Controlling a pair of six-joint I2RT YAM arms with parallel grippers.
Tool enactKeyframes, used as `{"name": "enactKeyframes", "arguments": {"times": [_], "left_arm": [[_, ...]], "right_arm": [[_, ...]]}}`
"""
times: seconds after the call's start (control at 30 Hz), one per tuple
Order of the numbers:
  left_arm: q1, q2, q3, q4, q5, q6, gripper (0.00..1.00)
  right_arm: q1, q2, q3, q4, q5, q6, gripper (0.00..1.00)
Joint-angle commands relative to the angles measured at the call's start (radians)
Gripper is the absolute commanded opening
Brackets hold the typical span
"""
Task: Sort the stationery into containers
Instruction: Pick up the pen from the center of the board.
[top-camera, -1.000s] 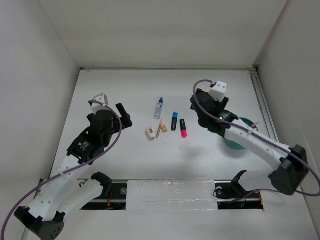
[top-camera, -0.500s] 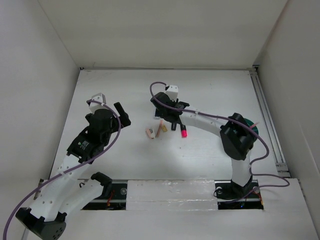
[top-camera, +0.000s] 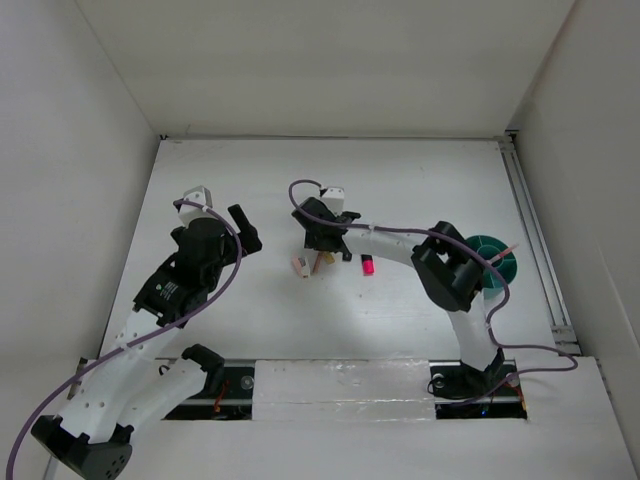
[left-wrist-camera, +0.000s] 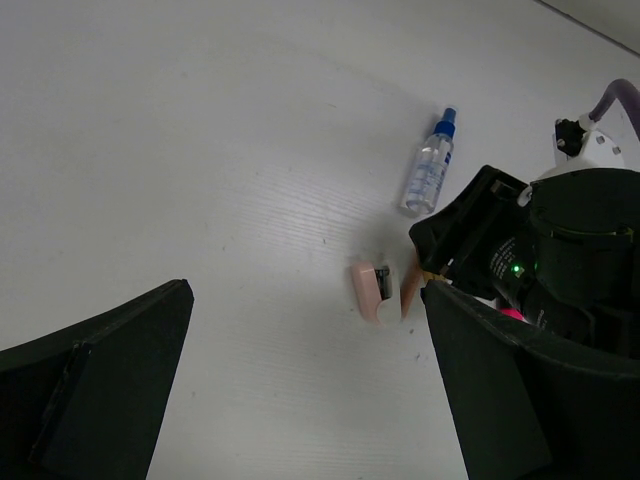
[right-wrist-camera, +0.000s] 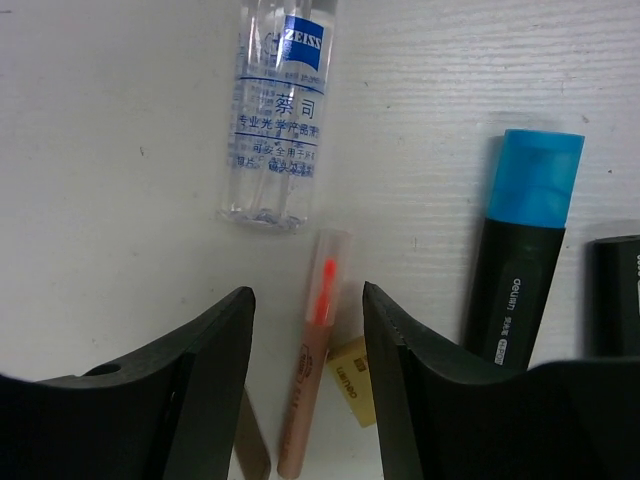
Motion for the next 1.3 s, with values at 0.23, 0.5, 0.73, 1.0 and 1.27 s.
{"name": "enactKeyframes", "arguments": {"times": [0.23, 0.5, 0.73, 1.0, 1.27], "left_arm": [[0.002, -0.010, 0.019, 0.017, 0.010, 0.009, 1.00], [0.002, -0.010, 0.019, 0.017, 0.010, 0.009, 1.00], [0.002, -0.010, 0.019, 0.017, 0.010, 0.009, 1.00], [0.002, -0.020, 0.019, 0.017, 0.001, 0.009, 1.00], [0.002, -0.020, 0.019, 0.017, 0.001, 0.009, 1.00]], "right_arm": [[-0.013, 0.045, 0.072, 0.006, -0.020, -0.015, 0.50], [-0.013, 0.065, 0.051, 0.006, -0.029, -0.024, 0.40], [-0.013, 0.065, 0.040, 0.015, -0.038, -0.013, 0.24], [-0.013, 0.074, 0.071, 0.015, -0.049, -0.013, 0.01], [0.005, 0.019, 0.082, -0.006, -0.040, -0.033, 0.00]]}}
